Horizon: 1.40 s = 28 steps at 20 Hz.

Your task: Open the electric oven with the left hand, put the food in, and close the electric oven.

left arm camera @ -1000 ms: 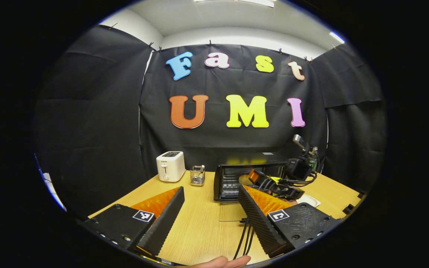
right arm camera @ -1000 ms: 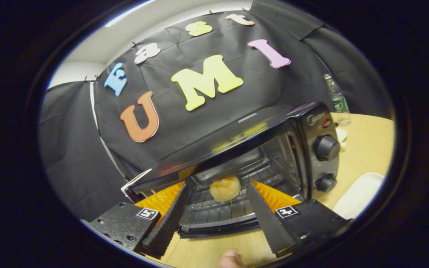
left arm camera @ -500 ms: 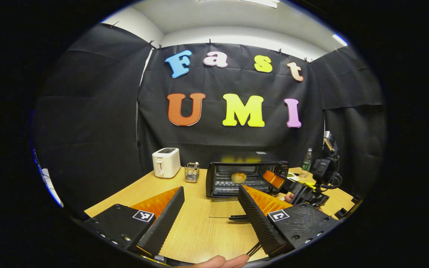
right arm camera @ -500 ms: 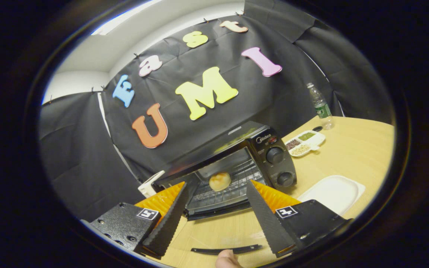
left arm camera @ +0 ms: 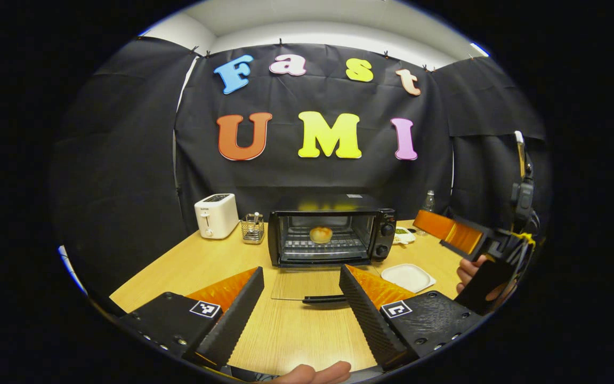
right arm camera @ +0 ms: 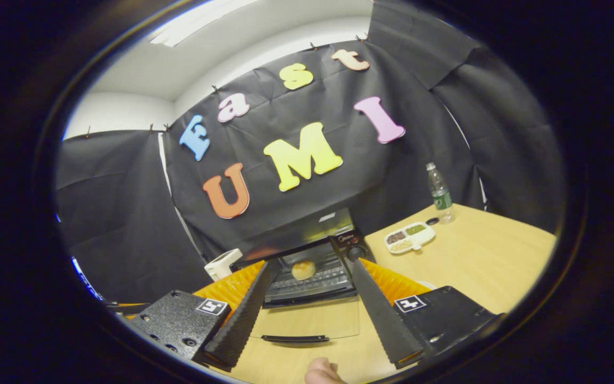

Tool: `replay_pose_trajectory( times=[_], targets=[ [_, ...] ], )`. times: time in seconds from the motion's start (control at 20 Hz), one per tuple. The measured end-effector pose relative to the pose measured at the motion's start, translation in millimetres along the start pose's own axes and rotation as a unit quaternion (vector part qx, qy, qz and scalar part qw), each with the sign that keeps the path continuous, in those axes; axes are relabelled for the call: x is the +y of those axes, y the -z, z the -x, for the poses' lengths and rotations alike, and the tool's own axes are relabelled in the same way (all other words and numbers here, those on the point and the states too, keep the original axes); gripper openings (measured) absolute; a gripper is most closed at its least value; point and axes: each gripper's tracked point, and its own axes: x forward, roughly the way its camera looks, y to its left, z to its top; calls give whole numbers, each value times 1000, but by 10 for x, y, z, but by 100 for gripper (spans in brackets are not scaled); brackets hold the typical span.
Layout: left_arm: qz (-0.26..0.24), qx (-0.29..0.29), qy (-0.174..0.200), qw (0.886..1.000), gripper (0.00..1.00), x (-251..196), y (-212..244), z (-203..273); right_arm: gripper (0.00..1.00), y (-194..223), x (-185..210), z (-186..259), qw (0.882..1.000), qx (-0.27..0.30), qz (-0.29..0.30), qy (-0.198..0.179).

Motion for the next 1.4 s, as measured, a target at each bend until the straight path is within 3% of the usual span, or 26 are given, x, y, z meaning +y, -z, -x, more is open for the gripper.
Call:
replay_pose_trajectory(
  times=[0.15,0.45,0.6,1.15,1.4],
  targets=[
    [1,23,12,1000,94,-142,153,-120,94,-353,-110,313,1000,-13,11,8],
    [-12,91,28,995,94,-370,622,-471,94,-891,-473,876,986,-54,139,75],
    [-16,119,32,992,94,-434,836,-602,95,-965,-544,1033,981,-55,167,78],
    [-26,224,42,973,94,-553,1550,-923,96,-1057,-755,1247,978,-53,176,94],
    [-35,240,16,970,95,-493,1685,-1102,96,-1090,-813,1296,976,-54,184,105]
  ],
)
